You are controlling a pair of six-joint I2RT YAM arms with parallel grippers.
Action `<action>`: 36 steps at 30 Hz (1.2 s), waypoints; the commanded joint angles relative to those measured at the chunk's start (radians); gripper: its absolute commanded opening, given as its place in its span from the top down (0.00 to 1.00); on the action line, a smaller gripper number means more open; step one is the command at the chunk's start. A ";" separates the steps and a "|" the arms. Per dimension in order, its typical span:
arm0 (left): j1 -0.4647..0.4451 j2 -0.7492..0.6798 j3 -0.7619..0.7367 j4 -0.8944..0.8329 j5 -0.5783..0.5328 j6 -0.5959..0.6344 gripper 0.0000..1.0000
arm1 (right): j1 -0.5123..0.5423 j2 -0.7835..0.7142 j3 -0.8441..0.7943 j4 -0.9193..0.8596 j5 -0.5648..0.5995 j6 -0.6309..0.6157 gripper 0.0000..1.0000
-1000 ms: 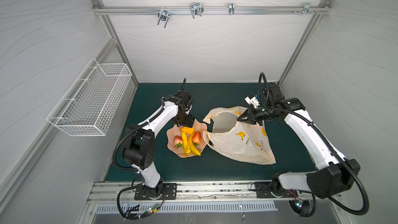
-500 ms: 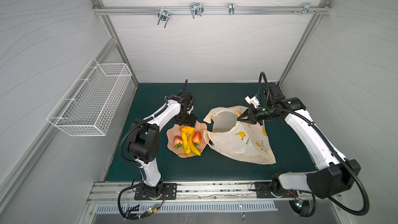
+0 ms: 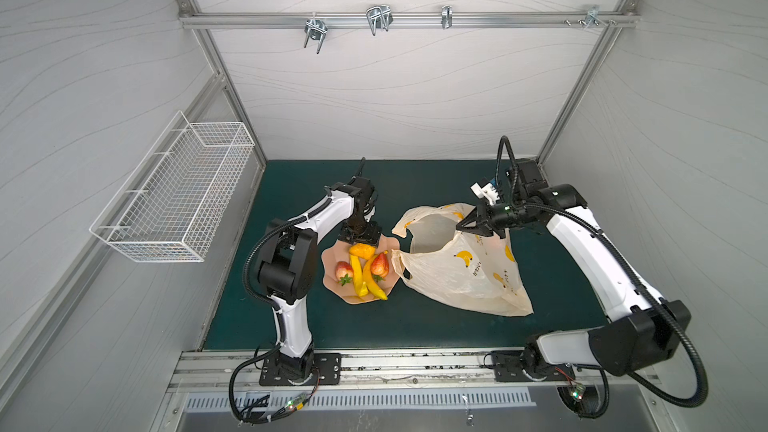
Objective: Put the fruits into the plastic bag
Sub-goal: 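Lift the yellow pear and carry it with the left gripper into the bag mouth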
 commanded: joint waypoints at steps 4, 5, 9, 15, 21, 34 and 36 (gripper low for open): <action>0.002 0.020 0.045 -0.022 0.002 -0.008 0.25 | -0.005 0.010 0.025 -0.031 -0.017 -0.028 0.99; 0.002 0.019 0.046 -0.026 0.002 -0.007 0.27 | -0.006 0.010 0.024 -0.032 -0.017 -0.029 0.99; 0.003 -0.005 0.041 -0.036 -0.004 -0.014 0.35 | -0.007 0.006 0.021 -0.033 -0.011 -0.030 0.99; 0.003 -0.059 0.062 -0.063 -0.004 -0.027 0.44 | -0.006 0.008 0.022 -0.032 -0.008 -0.029 0.99; 0.003 -0.113 0.101 -0.103 0.003 -0.034 0.47 | -0.006 0.005 0.021 -0.033 -0.005 -0.027 0.99; -0.011 -0.320 0.176 -0.136 0.110 -0.039 0.48 | -0.007 -0.009 0.023 -0.046 0.002 -0.027 0.99; -0.032 -0.365 0.147 -0.098 0.115 -0.016 0.48 | -0.006 -0.013 0.017 -0.049 0.006 -0.029 0.99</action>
